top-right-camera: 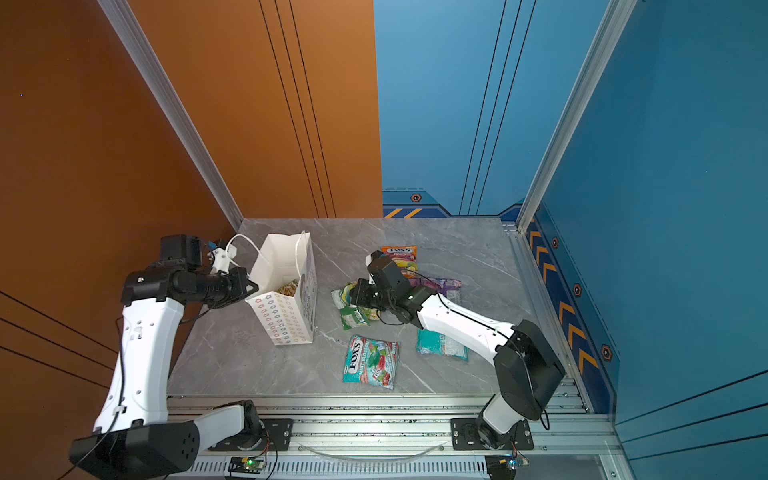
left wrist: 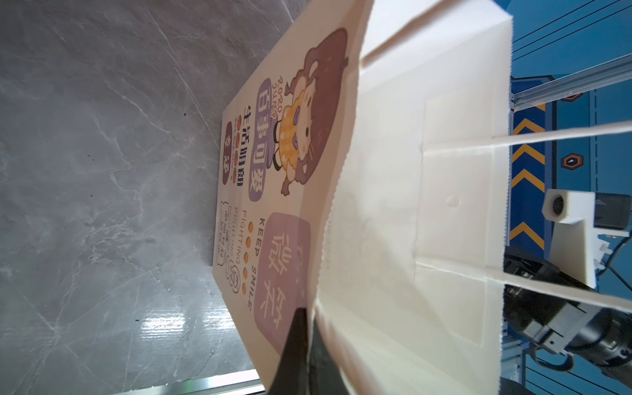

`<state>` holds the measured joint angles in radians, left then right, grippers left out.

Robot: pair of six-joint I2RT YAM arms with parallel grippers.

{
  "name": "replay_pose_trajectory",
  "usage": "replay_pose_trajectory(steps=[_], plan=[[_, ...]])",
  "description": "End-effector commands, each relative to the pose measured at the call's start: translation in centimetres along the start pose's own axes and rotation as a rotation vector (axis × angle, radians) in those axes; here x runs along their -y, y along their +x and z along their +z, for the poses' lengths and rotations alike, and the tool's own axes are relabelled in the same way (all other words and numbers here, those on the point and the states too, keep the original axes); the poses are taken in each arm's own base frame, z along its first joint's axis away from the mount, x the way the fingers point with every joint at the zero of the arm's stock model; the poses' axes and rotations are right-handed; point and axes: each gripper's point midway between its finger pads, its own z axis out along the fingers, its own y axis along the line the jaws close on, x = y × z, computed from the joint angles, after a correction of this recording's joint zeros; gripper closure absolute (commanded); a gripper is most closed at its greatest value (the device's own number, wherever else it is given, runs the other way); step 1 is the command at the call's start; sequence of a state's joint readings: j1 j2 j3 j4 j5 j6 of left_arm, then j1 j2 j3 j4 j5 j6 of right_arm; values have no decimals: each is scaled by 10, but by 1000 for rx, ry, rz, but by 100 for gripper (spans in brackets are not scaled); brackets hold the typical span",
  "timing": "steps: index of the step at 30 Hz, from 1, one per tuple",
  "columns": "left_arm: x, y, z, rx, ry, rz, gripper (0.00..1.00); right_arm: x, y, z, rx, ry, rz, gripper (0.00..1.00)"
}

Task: Place the snacks into the paper bag
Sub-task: 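Lift the mango tea packet with the right gripper and carry it toward the bag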

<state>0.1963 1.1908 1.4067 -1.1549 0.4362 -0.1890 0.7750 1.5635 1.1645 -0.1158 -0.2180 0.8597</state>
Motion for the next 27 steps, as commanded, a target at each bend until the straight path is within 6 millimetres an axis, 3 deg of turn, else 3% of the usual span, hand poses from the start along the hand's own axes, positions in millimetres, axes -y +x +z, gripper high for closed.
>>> replay_pose_trajectory(steps=[1,11,12,14,27], plan=[[17,-3,-7,36,89,-2,96,-9,-33,-30,100,16,-59,100],[27,0,-1,31,146,-20,96,-30,-75,-76,237,6,-120,100],[28,1,0,27,151,-20,96,-25,-91,-84,272,23,-117,100],[30,3,1,23,151,-15,96,-30,-103,-91,302,25,-134,100],[41,15,9,-1,153,10,96,-95,-189,-123,501,-37,-235,100]])
